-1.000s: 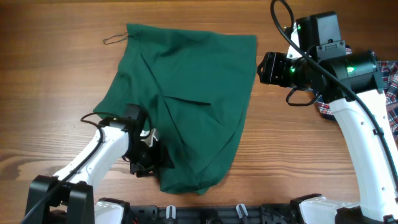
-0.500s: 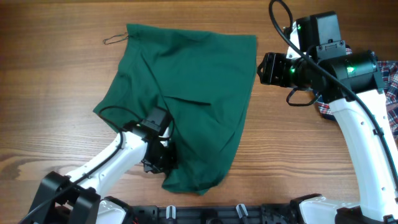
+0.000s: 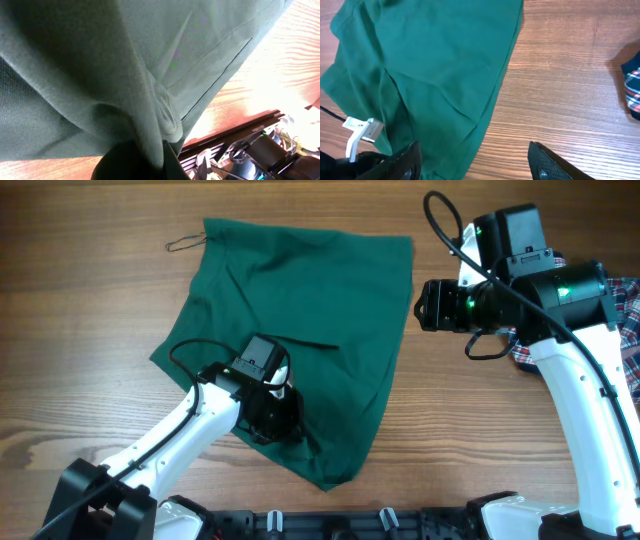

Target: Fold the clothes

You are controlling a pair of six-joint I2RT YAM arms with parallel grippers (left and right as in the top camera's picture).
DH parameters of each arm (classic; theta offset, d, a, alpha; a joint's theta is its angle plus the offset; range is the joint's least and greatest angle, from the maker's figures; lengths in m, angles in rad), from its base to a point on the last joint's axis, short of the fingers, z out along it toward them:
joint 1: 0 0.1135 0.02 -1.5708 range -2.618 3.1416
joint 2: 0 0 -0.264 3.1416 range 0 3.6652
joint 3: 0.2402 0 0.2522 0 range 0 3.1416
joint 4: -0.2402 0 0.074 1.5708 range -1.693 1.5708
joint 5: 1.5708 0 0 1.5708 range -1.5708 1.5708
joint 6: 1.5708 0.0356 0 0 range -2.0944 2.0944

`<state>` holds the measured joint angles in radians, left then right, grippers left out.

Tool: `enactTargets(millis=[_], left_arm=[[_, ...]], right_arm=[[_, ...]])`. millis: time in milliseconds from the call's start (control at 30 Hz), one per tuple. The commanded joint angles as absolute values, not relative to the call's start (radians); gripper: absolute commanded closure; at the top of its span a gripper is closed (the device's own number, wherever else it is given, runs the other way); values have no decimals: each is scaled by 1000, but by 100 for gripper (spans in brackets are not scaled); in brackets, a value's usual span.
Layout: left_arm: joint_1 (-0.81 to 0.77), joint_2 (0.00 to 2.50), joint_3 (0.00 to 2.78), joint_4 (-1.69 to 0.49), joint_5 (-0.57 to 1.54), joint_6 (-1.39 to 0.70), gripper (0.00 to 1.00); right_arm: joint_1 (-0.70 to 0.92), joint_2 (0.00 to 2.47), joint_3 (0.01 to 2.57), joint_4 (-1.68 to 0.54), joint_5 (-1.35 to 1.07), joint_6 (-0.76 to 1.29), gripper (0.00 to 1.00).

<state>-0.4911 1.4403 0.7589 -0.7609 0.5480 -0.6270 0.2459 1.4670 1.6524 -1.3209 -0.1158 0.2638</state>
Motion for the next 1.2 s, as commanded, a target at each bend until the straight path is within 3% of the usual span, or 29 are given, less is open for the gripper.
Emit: enactTargets(millis=[0,233,300,367,467,533,667,767,800,833,867,900,933,967,1100,1167], left_arm=[[-495,1442,771,-750,556,-633,96],[-495,1442,771,-384,594,-642,93],[-495,1442,771,-316,594,-649,85],[-495,1442,771,-294,593,-648,83],[-496,1442,771,-299,594,-648,64],[-495,1442,771,-307,593,-647,43],[-450,1442,771,-327,567,-633,54],[-226,1441,799,-326,567,-562,39],[-149,1441,809,-335,567,-533,44],[-91,1441,815,-352,567,-526,56],[-1,1441,816,-375,564,-500,82],[73,1441,816,-403,536,-479,96],[144,1441,816,-436,479,-470,96],[198,1441,816,-458,450,-447,96],[252,1494,816,-471,256,-449,96],[252,1567,816,-425,221,-453,96]], right_arm=[[244,1466,1645,-1319,-134,243,31],[244,1466,1645,-1309,-131,242,31],[244,1466,1645,-1309,-131,243,31],[244,1466,1645,-1308,-131,243,32],[244,1466,1645,-1306,-131,242,32],[244,1466,1645,-1309,-131,242,31],[244,1466,1645,-1330,-132,236,23],[244,1466,1641,-1330,-172,239,23],[244,1466,1641,-1327,-181,239,23],[244,1467,1641,-1325,-181,239,24],[244,1468,1641,-1324,-181,239,27],[244,1470,1641,-1323,-181,239,33],[244,1477,1641,-1322,-181,239,54],[244,1486,1641,-1321,-181,239,62],[245,1553,1641,-1320,-197,238,83],[245,1573,1641,-1314,-224,236,86]])
